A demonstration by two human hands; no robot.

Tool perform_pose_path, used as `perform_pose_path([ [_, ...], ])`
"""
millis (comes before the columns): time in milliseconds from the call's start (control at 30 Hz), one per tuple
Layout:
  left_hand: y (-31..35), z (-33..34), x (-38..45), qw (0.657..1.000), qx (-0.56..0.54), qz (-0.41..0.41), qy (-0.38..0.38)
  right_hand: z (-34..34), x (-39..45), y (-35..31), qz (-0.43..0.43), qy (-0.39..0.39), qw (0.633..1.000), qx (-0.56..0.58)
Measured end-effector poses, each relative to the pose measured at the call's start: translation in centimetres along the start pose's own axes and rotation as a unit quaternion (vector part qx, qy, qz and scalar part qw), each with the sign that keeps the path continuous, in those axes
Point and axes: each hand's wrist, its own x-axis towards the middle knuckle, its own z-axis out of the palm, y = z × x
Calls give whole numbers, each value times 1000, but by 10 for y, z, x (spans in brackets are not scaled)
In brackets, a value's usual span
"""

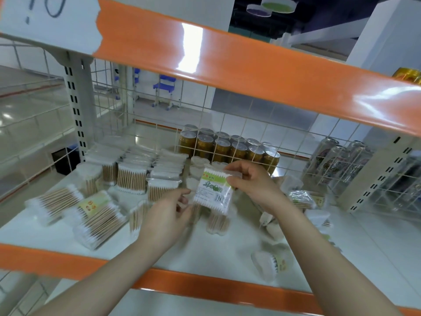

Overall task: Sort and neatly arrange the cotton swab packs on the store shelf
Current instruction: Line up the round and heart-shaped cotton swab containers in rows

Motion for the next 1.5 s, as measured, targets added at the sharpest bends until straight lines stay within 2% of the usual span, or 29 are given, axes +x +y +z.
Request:
perform_pose_path([
  [267, -31, -47, 5, 996, 87, 25, 22, 35, 21, -21, -13, 101, 993, -58],
  [500, -69, -90, 20, 990, 132, 36, 30, 75, 35, -41, -5, 115, 991, -67],
  [633, -84, -115, 28, 967, 235, 101, -13, 94, 42, -54, 16, 82, 992, -97],
  [767, -97, -136, 39, 957, 263, 119, -34, 109, 48, -62, 34, 45, 984, -171],
  [900, -106, -148, 48, 954, 281, 91, -45, 126, 52, -65, 28, 31, 967, -252],
  [1067, -122, -154, 56, 947, 304, 72, -78, 142, 58, -69, -44, 55, 936, -346],
  [1267, -139, -160, 62, 934, 326, 86, -117, 159, 66, -87, -88, 46, 913, -396],
  [1400, -143, -164, 67, 939, 310, 61, -136, 173, 69, -87, -86, 27, 903, -421],
  [1500, -146, -165, 68, 941, 302, 62, -138, 179, 73, -87, -84, 3, 880, -467],
])
